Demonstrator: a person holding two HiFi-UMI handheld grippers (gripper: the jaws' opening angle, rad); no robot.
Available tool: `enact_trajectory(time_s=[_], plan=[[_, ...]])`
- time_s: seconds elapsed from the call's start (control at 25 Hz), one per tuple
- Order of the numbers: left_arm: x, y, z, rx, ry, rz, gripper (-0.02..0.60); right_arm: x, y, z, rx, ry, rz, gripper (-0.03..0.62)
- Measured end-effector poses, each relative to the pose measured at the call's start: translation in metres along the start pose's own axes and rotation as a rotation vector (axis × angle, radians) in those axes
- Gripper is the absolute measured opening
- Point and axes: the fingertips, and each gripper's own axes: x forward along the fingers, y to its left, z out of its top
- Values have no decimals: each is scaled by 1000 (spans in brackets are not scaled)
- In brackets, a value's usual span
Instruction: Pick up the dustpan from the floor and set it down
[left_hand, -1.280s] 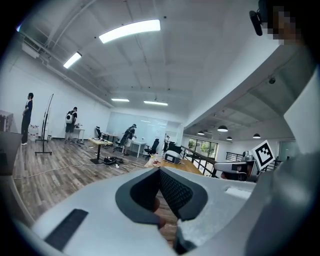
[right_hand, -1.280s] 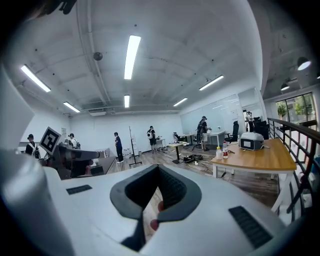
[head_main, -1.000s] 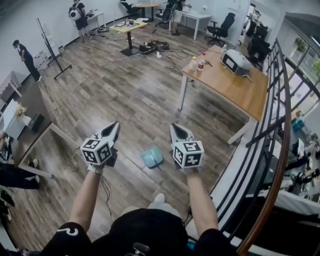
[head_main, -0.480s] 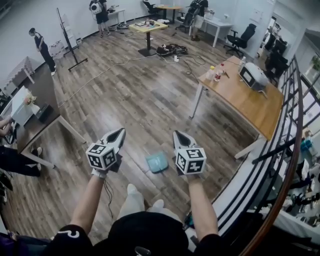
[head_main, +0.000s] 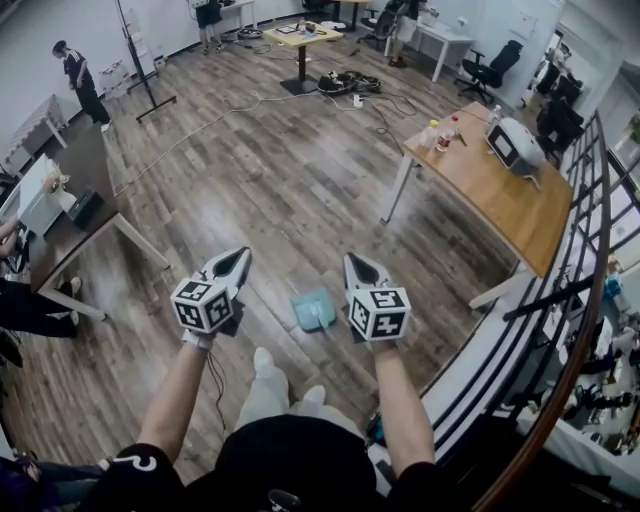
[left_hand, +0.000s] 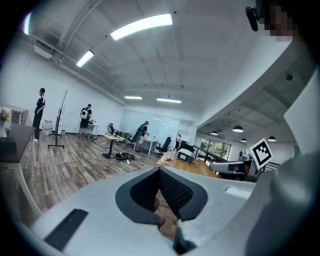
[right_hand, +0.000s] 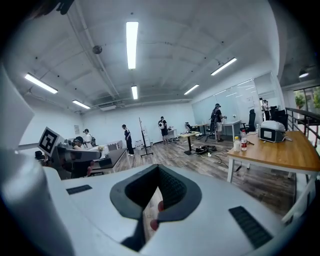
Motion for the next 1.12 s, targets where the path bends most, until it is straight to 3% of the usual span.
enact_trajectory(time_s=[0.64,1.12], plan=[[23,34,-63,-34,74,-48,-3,37,-5,-81,22,132,-39,-6],[56,78,-128,-50,158,-30,-3,82,-22,-152,22,197,-83,-6]])
